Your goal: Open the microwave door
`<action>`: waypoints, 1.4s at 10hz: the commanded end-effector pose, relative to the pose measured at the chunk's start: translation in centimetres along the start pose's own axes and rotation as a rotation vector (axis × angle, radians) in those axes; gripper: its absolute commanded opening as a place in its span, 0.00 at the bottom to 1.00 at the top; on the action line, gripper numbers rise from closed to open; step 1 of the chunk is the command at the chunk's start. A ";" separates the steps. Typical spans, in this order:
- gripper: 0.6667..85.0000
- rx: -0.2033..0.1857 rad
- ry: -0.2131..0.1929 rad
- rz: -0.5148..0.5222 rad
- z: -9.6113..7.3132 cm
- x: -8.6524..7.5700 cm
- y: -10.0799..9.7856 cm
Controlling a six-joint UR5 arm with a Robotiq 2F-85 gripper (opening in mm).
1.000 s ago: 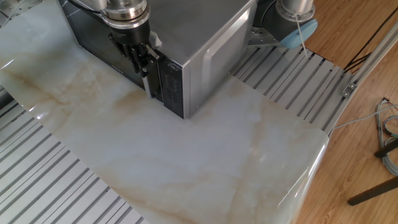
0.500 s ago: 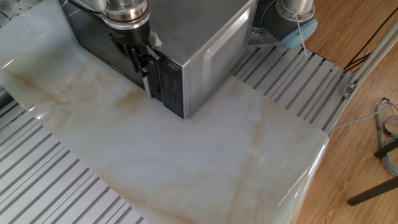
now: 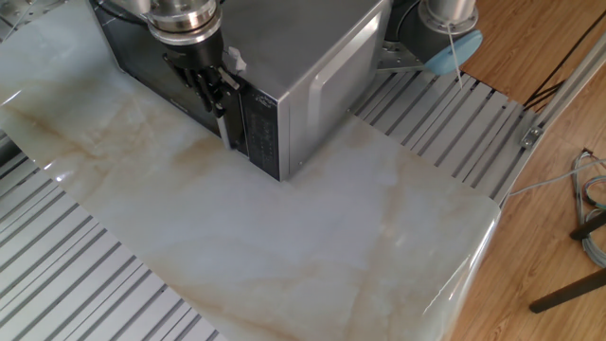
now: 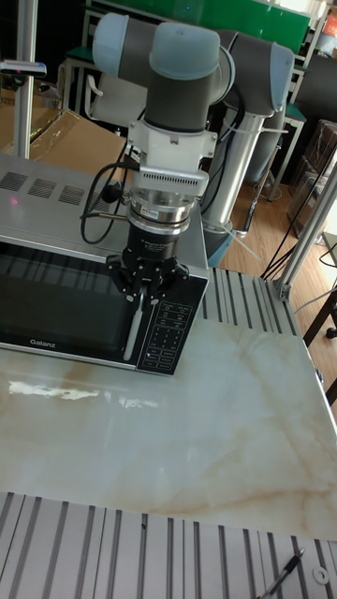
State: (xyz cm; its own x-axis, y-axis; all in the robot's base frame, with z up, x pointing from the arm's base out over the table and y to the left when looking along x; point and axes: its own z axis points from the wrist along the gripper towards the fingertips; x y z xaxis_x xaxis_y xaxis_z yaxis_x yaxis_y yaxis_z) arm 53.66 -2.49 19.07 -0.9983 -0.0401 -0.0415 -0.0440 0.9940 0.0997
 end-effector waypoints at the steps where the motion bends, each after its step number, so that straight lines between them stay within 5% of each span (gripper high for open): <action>1: 0.00 -0.044 -0.027 -0.007 0.6 -1.6 0.7; 3: 0.00 -0.086 -0.033 -0.022 0.8 -1.9 0.3; 8: 0.00 0.028 -0.013 -0.018 -0.3 -2.3 -1.0; 9: 0.25 -0.009 -0.017 -0.023 -0.7 -1.9 -0.1; 10: 0.26 0.026 0.000 -0.030 -0.8 -1.7 -0.9; 13: 0.98 -0.007 -0.045 -0.159 0.1 -2.2 -1.0; 14: 1.00 0.011 -0.038 -0.174 0.1 -2.2 -1.3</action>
State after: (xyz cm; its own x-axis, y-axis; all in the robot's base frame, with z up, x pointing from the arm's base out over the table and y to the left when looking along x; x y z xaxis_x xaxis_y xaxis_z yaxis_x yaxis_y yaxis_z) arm 55.63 -3.60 19.02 -0.9862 -0.1497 -0.0709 -0.1550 0.9850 0.0760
